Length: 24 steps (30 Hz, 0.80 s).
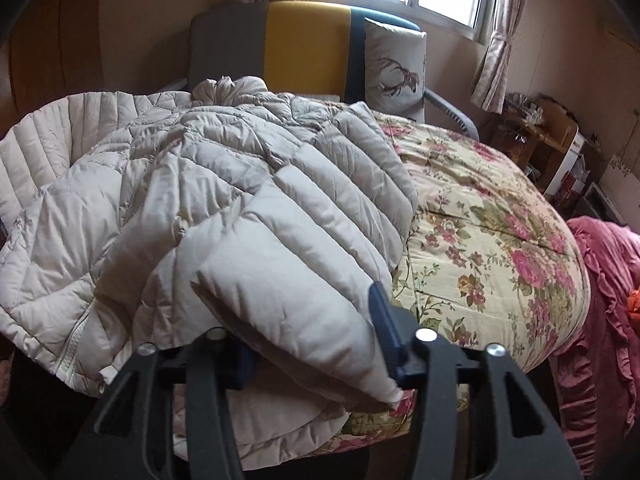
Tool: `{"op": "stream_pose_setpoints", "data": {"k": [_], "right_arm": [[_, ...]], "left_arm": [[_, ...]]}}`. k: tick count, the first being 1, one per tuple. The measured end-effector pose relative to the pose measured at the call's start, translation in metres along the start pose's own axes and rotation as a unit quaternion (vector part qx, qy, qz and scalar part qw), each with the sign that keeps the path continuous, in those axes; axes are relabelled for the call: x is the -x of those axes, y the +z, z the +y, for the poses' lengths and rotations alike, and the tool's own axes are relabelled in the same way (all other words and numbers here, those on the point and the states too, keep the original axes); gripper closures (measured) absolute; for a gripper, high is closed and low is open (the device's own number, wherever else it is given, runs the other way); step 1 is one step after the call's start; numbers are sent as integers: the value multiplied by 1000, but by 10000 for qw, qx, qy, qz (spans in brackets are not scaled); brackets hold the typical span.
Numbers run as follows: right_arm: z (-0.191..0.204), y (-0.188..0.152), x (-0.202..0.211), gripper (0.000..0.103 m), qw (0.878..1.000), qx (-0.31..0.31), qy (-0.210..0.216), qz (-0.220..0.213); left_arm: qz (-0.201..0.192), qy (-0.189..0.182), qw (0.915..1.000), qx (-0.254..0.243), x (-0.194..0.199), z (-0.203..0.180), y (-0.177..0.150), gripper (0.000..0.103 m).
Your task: Fold large clothes
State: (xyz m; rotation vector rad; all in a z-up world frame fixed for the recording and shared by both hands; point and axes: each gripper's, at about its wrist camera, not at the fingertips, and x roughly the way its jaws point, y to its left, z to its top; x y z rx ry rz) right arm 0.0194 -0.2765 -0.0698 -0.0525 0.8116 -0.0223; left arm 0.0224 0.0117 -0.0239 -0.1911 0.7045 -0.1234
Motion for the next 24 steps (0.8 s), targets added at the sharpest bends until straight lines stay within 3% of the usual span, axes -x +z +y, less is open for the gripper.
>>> {"op": "stream_pose_setpoints", "data": {"k": [3, 6, 9, 14, 18, 24], "right_arm": [[-22, 5, -3, 82, 9995, -283, 123, -93], [-48, 17, 4, 86, 9980, -446, -28, -448], [-87, 34, 2, 88, 9943, -848, -181, -615], [-159, 53, -16, 89, 9841, -1556, -608, -610], [-198, 62, -36, 89, 9772, -1731, -1102, -548], [-260, 68, -69, 89, 9559, -2487, -1526, -331]], "left_arm": [[2, -104, 9999, -108, -1, 2, -1, 3], [-55, 2, 9996, -286, -2, -1, 0, 3], [-66, 156, 9988, -452, -4, -2, 1, 3], [-112, 118, 9994, -319, -4, 4, 5, 3], [-53, 95, 9995, -286, -8, 10, 8, 3], [23, 157, 9995, -260, -12, 16, 12, 3]]}}
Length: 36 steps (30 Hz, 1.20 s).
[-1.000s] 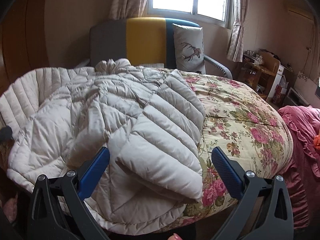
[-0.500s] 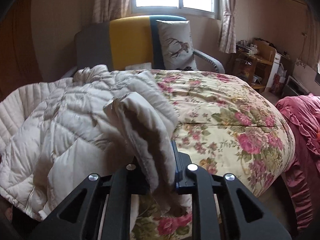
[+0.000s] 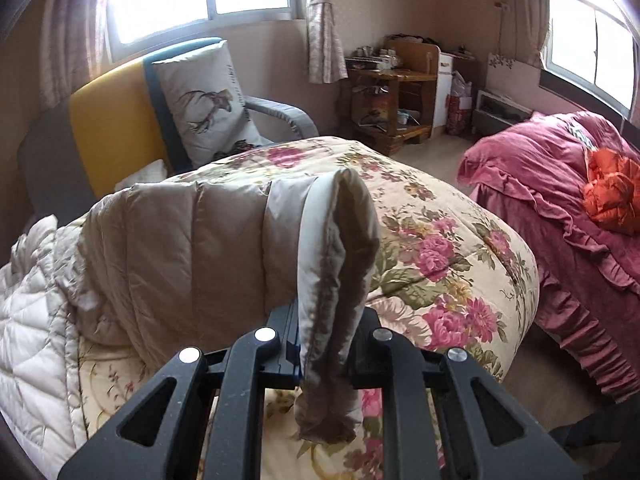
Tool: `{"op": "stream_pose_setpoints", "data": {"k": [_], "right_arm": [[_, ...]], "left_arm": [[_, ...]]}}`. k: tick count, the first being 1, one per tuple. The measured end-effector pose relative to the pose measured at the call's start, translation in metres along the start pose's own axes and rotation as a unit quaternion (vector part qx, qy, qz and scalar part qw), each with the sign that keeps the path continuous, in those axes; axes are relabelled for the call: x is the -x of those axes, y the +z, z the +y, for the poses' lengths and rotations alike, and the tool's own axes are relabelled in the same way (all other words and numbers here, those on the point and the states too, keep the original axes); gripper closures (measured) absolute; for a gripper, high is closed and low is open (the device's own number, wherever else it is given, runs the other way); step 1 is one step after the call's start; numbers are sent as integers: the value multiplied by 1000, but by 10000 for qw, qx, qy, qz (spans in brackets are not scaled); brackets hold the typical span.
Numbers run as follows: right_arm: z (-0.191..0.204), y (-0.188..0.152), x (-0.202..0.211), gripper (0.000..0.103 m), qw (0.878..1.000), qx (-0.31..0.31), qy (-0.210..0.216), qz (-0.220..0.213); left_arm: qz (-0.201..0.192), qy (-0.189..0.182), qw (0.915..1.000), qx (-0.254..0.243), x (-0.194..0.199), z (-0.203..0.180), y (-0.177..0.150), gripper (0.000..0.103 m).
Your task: Fold large clothes
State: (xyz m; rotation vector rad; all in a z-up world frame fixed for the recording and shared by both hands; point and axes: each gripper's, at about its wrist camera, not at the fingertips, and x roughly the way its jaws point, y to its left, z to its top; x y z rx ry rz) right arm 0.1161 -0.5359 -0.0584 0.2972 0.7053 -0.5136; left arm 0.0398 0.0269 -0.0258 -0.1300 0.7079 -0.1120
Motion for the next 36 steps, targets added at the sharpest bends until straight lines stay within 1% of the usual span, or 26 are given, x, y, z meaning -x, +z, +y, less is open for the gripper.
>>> {"op": "stream_pose_setpoints", "data": {"k": [2, 3, 4, 5, 7, 8, 9, 10, 12, 14, 16, 18, 20, 21, 22, 23, 24, 25, 26, 28, 29, 31, 33, 34, 35, 36], "right_arm": [[-8, 5, -18, 85, 9996, -211, -34, 160], [-10, 7, -26, 72, 9994, -274, -72, 209], [-11, 9, -29, 42, 9991, -320, -162, 219], [-9, 9, -26, 32, 9989, -378, -238, 127], [-4, 9, -5, 17, 9976, -470, -394, -329], [3, 7, 8, 13, 9963, -477, -451, -552], [12, 5, 22, 6, 9952, -471, -425, -742], [25, 3, 36, 4, 9946, -451, -290, -893], [54, 4, 55, 2, 9945, -289, 248, -980], [93, 3, 69, 2, 9925, 16, 827, -905], [141, -6, 82, 2, 9855, 388, 1471, -754], [189, -17, 90, 2, 9733, 727, 2115, -510], [235, -36, 97, 2, 9573, 1083, 2657, -353], [256, -46, 99, 2, 9497, 1286, 2839, -318], [275, -57, 99, 2, 9429, 1510, 2955, -270], [290, -70, 97, 2, 9392, 1709, 2965, -263], [304, -82, 94, 2, 9384, 1899, 2868, -317], [316, -95, 89, 2, 9377, 2154, 2701, -364], [323, -106, 83, 2, 9362, 2406, 2537, -352], [330, -125, 64, 2, 9341, 2750, 2264, -241], [332, -131, 56, 2, 9350, 2794, 2181, -94], [331, -136, 42, 2, 9378, 2785, 2069, 131], [328, -136, 35, 2, 9385, 2742, 2089, 202], [326, -136, 34, 2, 9389, 2723, 2092, 218], [325, -136, 33, 2, 9391, 2715, 2094, 233], [326, -136, 31, 2, 9391, 2716, 2090, 249]], "left_arm": [[-18, 88, 10000, 7, 1, 2, 1, 3], [-32, 109, 9999, 13, 2, 3, 2, 3], [-55, 126, 9999, 12, 3, 4, 3, 3], [-70, 156, 9999, 9, 4, 5, 3, 3], [-115, 216, 9997, -8, 5, 6, 3, 3], [-141, 258, 9996, -22, 6, 8, 3, 3], [-171, 316, 9993, -30, 6, 10, 2, 3], [-199, 364, 9991, -36, 6, 12, 2, 3], [-240, 419, 9988, -36, 7, 14, 3, 3], [-245, 471, 9986, -17, 6, 17, 4, 3], [-269, 538, 9982, 41, 7, 22, 5, 3], [-273, 580, 9979, 121, 8, 28, 5, 3], [-284, 677, 9971, 219, 11, 36, 4, 3], [-302, 759, 9963, 265, 13, 41, 4, 3], [-355, 916, 9946, 334, 17, 46, 4, 3], [-478, 1100, 9919, 424, 23, 52, 4, 3], [-696, 1290, 9878, 528, 32, 60, 3, 3], [-867, 1377, 9850, 567, 39, 65, 1, 3], [-1002, 1490, 9821, 576, 45, 71, 1, 3], [-1127, 1783, 9758, 582, 51, 83, 0, 3], [-1081, 1789, 9761, 597, 48, 91, 1, 3], [-817, 1677, 9801, 679, 37, 105, 3, 3], [-647, 1390, 9851, 779, 25, 111, 6, 3], [-640, 1182, 9878, 788, 19, 112, 8, 3], [-632, 1079, 9890, 786, 13, 111, 10, 4], [-618, 1072, 9894, 764, 9, 110, 11, 7]]}}
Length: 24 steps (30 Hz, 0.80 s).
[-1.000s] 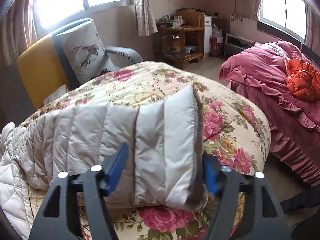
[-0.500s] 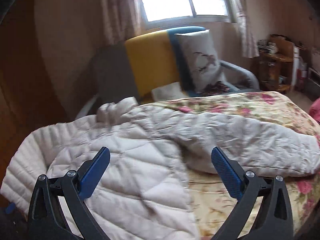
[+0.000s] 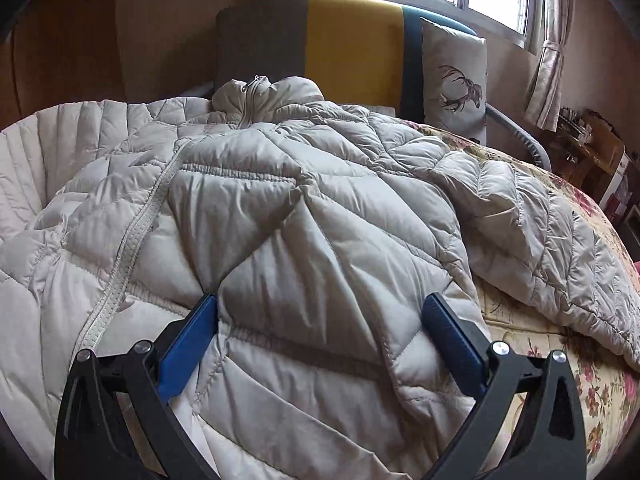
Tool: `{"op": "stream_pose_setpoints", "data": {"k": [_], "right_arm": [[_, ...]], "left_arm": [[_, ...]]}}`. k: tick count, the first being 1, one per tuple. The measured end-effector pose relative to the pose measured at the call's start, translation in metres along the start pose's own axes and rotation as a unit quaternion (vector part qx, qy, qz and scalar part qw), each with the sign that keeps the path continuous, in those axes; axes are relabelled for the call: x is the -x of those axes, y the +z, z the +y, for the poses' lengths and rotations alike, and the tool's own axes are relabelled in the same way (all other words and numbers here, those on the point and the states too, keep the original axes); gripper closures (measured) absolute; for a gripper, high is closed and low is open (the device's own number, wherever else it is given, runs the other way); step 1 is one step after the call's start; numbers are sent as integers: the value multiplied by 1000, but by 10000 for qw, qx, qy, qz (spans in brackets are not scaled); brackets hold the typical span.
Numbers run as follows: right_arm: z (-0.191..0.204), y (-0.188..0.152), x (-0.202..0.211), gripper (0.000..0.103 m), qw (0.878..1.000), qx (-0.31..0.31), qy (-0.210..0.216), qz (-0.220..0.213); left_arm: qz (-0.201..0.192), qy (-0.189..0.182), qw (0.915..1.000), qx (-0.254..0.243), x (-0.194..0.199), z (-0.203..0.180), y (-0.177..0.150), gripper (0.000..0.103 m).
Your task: Fold large clothes
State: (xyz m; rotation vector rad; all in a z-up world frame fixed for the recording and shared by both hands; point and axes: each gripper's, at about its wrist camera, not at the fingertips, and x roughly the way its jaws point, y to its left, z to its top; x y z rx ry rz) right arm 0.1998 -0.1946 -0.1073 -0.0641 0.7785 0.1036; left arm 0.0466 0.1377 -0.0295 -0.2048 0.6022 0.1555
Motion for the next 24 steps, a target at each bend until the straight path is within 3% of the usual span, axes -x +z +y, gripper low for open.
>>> {"op": "stream_pose_setpoints", "data": {"k": [2, 3, 4, 5, 11, 15, 24], "right_arm": [[0, 0, -1, 2, 10000, -19, 0, 20], [0, 0, -2, 2, 10000, -28, 5, 26], [0, 0, -2, 2, 10000, -37, 12, 33], [0, 0, -1, 2, 10000, -49, 22, 36], [0, 0, -4, 2, 10000, -61, 17, 49], [1, 0, -6, 2, 10000, -36, -17, 62], [3, -1, -10, 2, 9999, 21, -91, 124]], "left_arm": [[47, -55, 9999, -156, -11, -4, 3, 46], [145, -31, 9997, -211, -17, -4, 6, 55], [239, -59, 9995, -174, -23, -1, 8, 75], [275, -128, 9995, -67, -26, 5, 10, 85], [237, 34, 9983, 536, -29, 53, 29, 94], [168, 446, 9965, 693, -32, 99, 45, 95], [700, 1227, 9829, 1182, -76, 224, 85, 95]]}}
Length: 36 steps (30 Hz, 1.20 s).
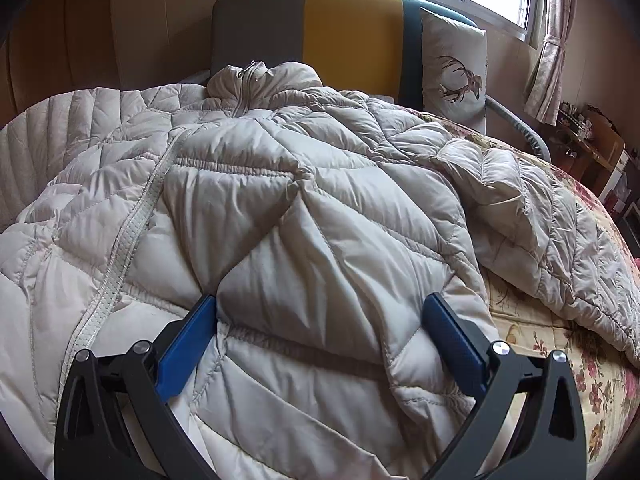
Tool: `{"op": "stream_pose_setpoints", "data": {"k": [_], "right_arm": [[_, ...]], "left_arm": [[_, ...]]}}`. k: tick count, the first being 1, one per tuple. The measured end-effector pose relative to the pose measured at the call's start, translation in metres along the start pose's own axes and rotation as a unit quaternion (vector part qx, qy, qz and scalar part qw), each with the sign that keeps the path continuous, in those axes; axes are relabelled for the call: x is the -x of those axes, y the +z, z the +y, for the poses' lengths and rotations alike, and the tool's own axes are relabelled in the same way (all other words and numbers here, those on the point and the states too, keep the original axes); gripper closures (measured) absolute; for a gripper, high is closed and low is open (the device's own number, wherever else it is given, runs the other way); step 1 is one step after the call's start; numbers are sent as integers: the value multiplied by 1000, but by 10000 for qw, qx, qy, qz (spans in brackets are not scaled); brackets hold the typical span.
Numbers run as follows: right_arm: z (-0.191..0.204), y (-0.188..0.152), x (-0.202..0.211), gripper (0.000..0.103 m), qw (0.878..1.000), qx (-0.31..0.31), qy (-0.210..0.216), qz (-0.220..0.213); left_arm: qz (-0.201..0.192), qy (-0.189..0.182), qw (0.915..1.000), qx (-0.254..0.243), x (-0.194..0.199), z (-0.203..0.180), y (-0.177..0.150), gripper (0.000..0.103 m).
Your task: Fold large clothes
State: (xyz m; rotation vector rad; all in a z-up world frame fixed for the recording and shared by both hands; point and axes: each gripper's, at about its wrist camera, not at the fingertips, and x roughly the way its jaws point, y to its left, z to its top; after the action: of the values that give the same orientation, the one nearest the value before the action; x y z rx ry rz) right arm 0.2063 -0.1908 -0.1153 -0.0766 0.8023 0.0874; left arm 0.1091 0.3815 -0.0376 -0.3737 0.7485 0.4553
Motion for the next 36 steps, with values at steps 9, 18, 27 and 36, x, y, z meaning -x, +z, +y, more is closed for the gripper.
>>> {"op": "stream_pose_setpoints", "data": {"k": [9, 18, 27, 36], "right_arm": [[3, 0, -4, 2, 9999, 67, -81, 45], [3, -1, -7, 2, 9999, 66, -70, 67], [-23, 10, 20, 2, 9979, -543, 298, -186], [-119, -19, 89, 19, 9823, -1792, 509, -190]], "left_arm": [[427, 391, 9983, 30, -83, 18, 43, 87], [-48, 942, 9941, 543, -77, 29, 35, 11], [378, -1008, 9941, -95, -23, -59, -39, 11], [1475, -2997, 9386, -864, 8, -158, -128, 25]]}}
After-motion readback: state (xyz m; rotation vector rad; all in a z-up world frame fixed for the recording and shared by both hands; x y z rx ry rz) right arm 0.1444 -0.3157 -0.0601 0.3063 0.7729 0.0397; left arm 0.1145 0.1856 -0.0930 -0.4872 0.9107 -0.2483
